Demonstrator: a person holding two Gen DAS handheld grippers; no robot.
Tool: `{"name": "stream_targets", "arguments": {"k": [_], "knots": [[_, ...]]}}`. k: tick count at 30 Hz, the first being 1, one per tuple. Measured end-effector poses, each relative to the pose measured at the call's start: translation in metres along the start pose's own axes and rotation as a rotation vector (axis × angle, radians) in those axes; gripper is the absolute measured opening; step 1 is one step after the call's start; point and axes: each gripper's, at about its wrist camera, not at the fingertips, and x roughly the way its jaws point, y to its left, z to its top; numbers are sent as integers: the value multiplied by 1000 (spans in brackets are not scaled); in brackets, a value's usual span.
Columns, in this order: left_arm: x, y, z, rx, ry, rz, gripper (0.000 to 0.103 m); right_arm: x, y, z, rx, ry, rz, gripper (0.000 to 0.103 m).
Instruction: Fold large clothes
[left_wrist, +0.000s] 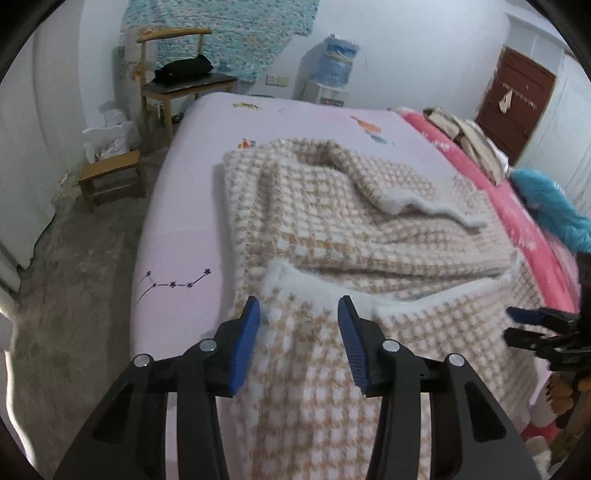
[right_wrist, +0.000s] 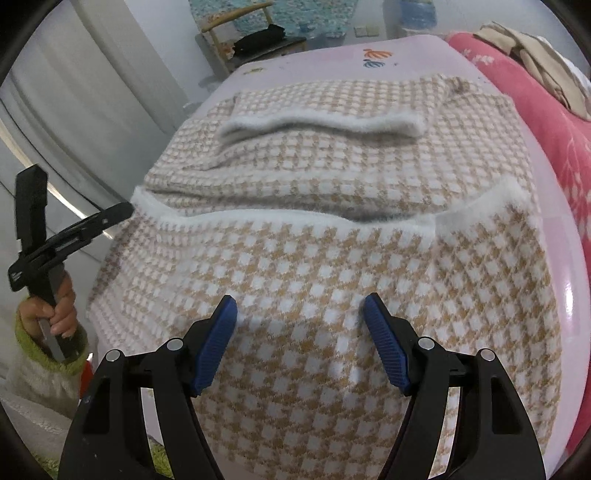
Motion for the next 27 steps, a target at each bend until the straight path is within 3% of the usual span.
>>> {"name": "stream_targets", "arguments": {"k": [1,3,13,14,16,20,27], "knots": [[6,-1,0,14,22,37,42,0,0,0,0,0,-2,68],[8,-1,-3,21,35,37,41,0,1,0,-2,0,-5,68],[10,24,-18,-102,90,-130,41,7,5,1,-9,3,-3,70],[10,22,-17,-94,88,-136,37,8,6,1,-9,3,-5,70],[5,19,-15,-88,70,-193,32,7,7,1,-9,2,-9,70],[-17,7,-17,-26,3,-326,32,7,8,-1,-7,-3,-9,70],[11,8,-9,-35,71,-231,32,6,6,-1,-8,-3,-5,70]]}}
